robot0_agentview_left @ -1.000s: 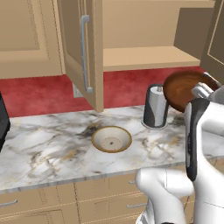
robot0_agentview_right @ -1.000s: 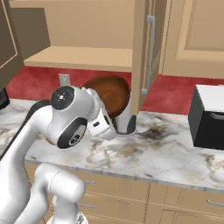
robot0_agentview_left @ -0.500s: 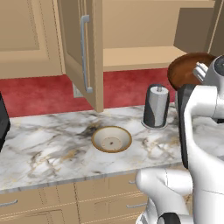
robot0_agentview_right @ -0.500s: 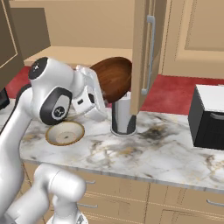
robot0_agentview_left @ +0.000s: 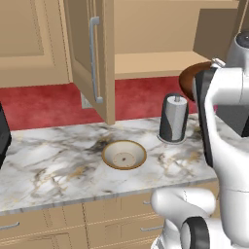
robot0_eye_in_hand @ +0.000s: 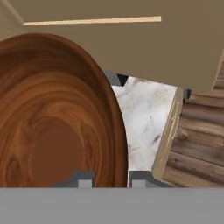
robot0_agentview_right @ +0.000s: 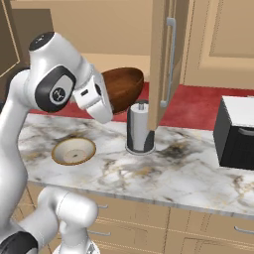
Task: Open the cabinet. Pick the bowls from the counter and place them in the cabinet. Then close the cabinet.
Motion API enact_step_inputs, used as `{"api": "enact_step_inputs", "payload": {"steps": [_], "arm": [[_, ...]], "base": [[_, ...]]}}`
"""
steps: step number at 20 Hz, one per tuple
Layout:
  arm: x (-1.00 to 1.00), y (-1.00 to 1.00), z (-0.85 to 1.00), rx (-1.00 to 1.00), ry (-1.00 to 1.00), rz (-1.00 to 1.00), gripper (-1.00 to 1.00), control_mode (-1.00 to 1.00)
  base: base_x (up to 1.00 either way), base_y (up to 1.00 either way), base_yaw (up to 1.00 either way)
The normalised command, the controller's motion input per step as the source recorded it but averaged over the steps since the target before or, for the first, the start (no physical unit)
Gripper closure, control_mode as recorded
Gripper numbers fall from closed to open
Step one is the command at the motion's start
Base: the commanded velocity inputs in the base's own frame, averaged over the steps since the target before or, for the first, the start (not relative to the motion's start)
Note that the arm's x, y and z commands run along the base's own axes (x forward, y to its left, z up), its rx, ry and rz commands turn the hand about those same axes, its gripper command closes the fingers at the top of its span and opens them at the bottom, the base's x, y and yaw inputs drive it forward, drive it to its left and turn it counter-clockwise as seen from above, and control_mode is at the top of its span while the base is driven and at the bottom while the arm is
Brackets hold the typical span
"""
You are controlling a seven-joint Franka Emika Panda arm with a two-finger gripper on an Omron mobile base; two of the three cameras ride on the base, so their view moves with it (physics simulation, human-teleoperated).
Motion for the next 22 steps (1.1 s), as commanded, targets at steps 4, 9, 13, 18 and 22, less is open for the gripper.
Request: {"api": "enact_step_inputs", "payload": {"steps": [4,9,13,18,22], "arm": [[-0.01,0.05,0.00,0.06,0.02,0.06,1.00,-1.00],[0.00,-0.18,0.04,0.19,-0.12,0.06,1.00,-1.00],[0.00,-0.01,-0.02,0.06,-0.11,0.00,1.00,-1.00],[0.00,0.01,0.00,0.00,0.00,0.00,1.00,-1.00],[0.14,0.09,0.11,0.01,-0.01,0.00,1.00,-1.00]], "base": [[0.00,0.00,0.00],[0.00,0.00,0.00],[0.00,0.00,0.00],[0.00,0.00,0.00],[0.00,0.00,0.00]]}}
